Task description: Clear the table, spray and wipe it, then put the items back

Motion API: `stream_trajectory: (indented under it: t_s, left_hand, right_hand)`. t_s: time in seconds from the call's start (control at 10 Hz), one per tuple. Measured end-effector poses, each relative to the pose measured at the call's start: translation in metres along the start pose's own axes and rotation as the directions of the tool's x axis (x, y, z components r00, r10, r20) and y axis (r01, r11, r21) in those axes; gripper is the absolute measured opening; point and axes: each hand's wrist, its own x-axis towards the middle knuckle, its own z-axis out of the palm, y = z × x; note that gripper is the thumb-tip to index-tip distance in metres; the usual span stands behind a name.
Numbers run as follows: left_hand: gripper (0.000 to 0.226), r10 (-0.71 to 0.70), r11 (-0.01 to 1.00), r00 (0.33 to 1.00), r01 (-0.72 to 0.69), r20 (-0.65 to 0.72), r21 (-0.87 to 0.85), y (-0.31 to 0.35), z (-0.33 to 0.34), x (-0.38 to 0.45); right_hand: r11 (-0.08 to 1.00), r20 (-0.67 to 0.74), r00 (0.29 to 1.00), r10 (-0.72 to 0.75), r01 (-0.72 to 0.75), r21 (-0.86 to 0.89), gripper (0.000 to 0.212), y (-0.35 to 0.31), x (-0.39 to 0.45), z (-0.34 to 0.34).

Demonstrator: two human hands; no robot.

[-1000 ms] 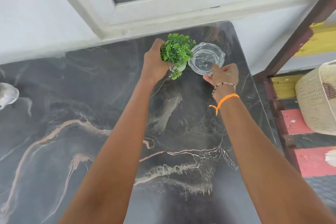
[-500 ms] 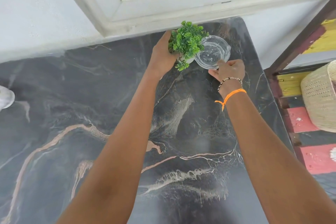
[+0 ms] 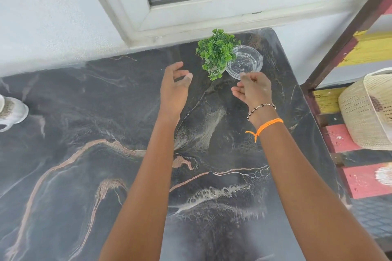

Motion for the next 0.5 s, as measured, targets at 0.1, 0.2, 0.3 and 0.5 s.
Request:
stream_trajectory:
  t_s: [0.1,0.2,0.3,0.5]
  left_hand:
    - [0.026,0.058,0.998,0.998,-0.057,-0.026,0.008,0.005,-0.016,-0.023]
    - [0.02,0.174,0.985,0.982,-0.173,-0.077,0.02,0.015,-0.034,-0.047]
    - [0.019,0.334,0.942,0.926,-0.327,-0.174,0.072,0.033,-0.057,-0.073]
    - [0.017,0.654,0.752,0.693,-0.64,-0.303,0.159,0.088,-0.11,-0.139]
  right_hand:
    - [0.997,0.117,0.991,-0.064,0.068,-0.031,0.01,-0.009,-0.026,0.009]
    - [0.986,0.232,0.96,-0.155,0.165,-0.024,0.013,-0.025,-0.058,0.023]
    - [0.952,0.317,0.901,-0.296,0.305,0.022,0.014,-0.045,-0.097,0.035]
    - [0.701,0.33,0.645,-0.689,0.708,0.08,0.002,-0.085,-0.198,0.038]
